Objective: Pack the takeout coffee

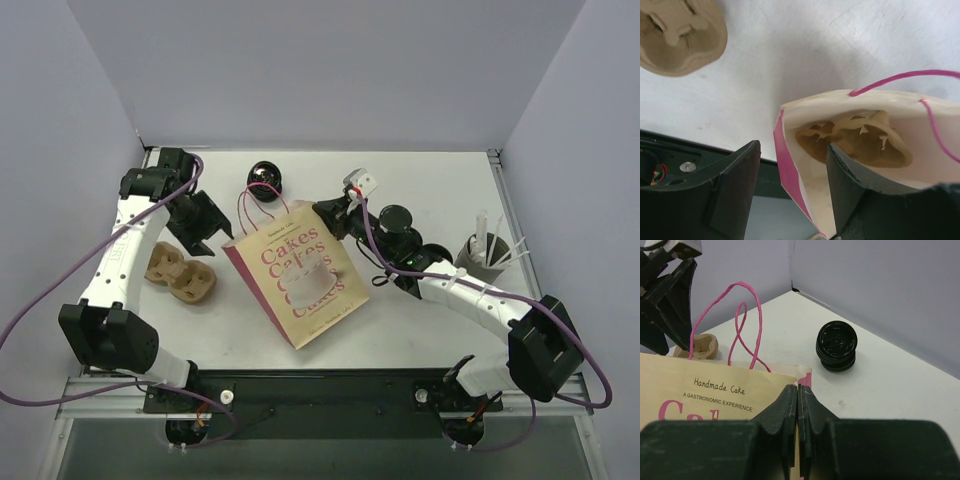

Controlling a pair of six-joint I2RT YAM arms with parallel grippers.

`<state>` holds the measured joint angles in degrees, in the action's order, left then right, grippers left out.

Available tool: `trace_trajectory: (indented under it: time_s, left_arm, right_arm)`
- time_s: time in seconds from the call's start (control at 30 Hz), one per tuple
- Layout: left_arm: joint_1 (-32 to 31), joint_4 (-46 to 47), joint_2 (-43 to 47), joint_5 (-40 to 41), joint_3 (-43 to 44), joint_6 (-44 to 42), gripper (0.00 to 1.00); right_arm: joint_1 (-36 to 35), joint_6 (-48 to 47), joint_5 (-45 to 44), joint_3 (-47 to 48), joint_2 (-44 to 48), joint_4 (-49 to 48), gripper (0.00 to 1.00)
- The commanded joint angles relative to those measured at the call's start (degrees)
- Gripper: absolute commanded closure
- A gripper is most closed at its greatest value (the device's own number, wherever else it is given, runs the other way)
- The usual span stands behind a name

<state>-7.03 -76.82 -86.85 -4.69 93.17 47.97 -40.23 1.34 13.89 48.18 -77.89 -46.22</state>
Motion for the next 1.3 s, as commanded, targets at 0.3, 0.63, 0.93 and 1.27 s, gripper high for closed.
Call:
trace_trajectory:
  time_s: [0.3, 0.63, 0.93, 1.27]
  left_arm:
    - [-1.1, 9.0, 4.8, -9.7, -8.6, 4.2, 0.87]
    - [-4.3, 24.1, 6.9, -15.3, -1.0, -9.3, 1.0]
    - [-10.7, 28.4, 15.6, -9.6, -16.3, -15.5, 0.64]
    - [-11.8, 24.6, 18.3, -4.8, -16.7, -15.8, 0.45]
  right_arm:
    - [-0.3, -0.5, 0.6, 2.9, 2.8, -1.7, 1.0]
    - [0.9, 9.8, -2.0, 13.1, 14.2, 28.9, 0.38]
    - [0.9, 21.9, -13.7, 26.8, 14.2, 61.5, 0.39]
    - [0.9, 29.0, -17.4, 40.4, 1.0, 81.4, 0.48]
